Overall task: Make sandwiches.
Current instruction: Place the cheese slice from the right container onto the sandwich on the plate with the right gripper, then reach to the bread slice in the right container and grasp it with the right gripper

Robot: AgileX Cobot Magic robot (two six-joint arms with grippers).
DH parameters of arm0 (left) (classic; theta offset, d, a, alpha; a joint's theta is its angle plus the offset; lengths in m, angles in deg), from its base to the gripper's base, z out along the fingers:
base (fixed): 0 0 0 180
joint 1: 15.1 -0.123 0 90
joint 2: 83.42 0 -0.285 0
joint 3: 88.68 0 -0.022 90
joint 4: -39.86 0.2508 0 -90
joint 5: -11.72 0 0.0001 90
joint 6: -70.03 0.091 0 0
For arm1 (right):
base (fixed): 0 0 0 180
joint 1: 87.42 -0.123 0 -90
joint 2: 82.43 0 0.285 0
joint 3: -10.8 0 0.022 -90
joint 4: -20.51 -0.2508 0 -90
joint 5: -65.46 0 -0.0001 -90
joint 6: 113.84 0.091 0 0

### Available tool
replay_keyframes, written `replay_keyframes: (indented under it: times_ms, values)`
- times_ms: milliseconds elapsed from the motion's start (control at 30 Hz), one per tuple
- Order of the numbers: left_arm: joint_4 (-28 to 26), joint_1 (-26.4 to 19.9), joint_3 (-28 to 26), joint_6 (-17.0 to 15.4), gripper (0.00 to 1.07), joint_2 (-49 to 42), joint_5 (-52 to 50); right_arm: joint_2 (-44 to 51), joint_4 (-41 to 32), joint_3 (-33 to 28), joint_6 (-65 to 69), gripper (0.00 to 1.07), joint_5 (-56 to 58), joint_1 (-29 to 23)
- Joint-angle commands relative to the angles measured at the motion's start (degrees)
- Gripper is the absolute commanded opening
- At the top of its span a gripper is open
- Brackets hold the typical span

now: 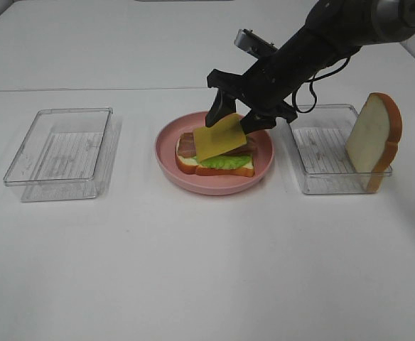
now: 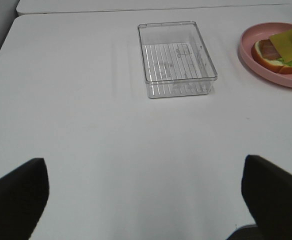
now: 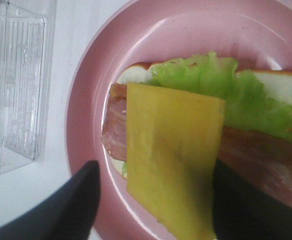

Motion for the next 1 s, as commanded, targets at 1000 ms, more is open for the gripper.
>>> replay_keyframes:
  times_ms: [1000]
  values:
    - [-0.06, 0.40, 0.00, -0.46, 1.00, -0.86, -0.34, 12.61, 32.95, 21.66, 19.48, 0.87, 28.07, 3.50]
